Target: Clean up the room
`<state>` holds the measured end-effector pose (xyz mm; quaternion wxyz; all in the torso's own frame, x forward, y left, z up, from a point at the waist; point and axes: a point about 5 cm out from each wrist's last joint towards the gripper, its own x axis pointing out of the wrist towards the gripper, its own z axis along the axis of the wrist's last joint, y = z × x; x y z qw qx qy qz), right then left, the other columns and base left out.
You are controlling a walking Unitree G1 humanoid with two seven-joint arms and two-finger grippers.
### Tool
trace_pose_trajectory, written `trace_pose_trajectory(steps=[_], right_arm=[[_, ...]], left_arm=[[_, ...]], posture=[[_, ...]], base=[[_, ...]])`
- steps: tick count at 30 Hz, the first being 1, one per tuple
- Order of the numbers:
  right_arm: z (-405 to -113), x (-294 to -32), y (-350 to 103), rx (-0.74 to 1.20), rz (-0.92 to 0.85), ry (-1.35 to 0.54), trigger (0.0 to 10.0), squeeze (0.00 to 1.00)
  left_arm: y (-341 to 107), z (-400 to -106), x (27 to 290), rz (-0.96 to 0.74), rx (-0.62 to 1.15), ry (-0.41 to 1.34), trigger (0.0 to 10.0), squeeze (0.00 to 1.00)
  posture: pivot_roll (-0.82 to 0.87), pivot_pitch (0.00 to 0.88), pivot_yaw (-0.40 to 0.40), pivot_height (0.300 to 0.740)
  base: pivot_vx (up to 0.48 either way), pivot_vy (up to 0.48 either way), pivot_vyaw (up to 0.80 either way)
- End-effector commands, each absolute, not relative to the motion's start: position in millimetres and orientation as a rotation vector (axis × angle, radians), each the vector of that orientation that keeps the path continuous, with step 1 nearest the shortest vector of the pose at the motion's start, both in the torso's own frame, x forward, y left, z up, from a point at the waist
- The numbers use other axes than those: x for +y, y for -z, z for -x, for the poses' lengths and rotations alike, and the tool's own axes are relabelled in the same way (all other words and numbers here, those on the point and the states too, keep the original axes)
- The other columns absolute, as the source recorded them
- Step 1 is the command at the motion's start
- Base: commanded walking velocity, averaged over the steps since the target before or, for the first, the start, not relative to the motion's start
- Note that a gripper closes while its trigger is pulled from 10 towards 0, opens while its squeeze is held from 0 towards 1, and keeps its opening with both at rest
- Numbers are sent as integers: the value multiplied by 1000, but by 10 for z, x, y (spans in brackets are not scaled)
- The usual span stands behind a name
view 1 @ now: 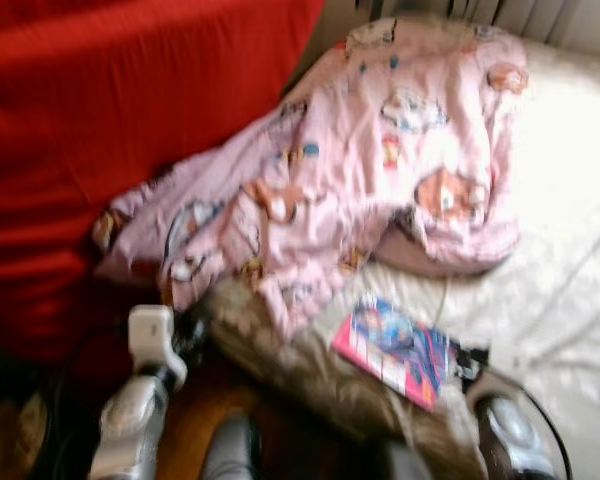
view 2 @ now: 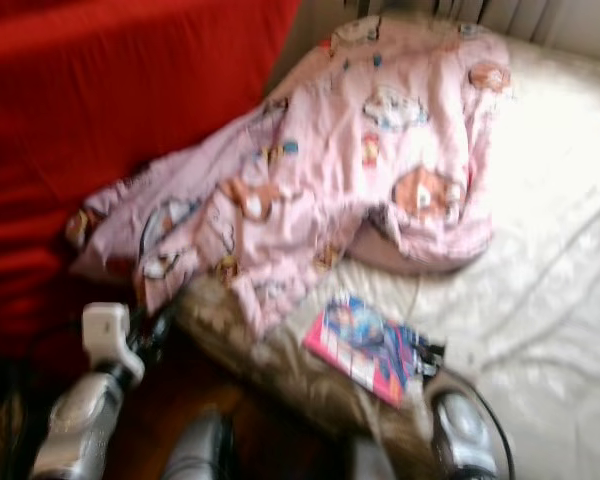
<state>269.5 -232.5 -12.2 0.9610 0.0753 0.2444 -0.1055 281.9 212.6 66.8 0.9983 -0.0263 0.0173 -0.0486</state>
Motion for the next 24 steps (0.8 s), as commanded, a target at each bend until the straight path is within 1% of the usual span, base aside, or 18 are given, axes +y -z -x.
trace_pose_trajectory(steps=[1,4,5,11,13,18,24], right_arm=[[-2569,-2347,241,565,-183,229,10000,1000],[-2547,-2387,263,594,-211,283,10000,1000],[-2561,-2405,250,590,-236,306,10000,1000],[-2607,-2412,214,563,-311,335,10000,1000],[-2613,-2402,209,558,-315,311,10000,0],[-2589,-2321,255,577,-406,256,10000,0],[-2564,-2265,288,585,-406,235,10000,0]], left_arm=[[-621,-2764,2151,60,65,96,10000,0],[-619,-2747,2161,55,68,96,10000,0],[-636,-2748,2168,54,66,94,10000,0],[-642,-2733,2181,51,72,86,10000,0],[-649,-2721,2171,53,69,86,10000,0],[-662,-2717,2163,58,66,81,10000,0],[-633,-2670,2195,52,84,73,10000,0]], posture=[[110,299,30,641],[122,302,30,641],[130,324,35,641],[130,329,33,641],[126,331,31,641],[131,344,30,641],[134,353,33,641]], base=[[0,0,0],[0,0,0],[0,0,0],[0,0,0],[0,0,0],[0,0,0],[0,0,0]])
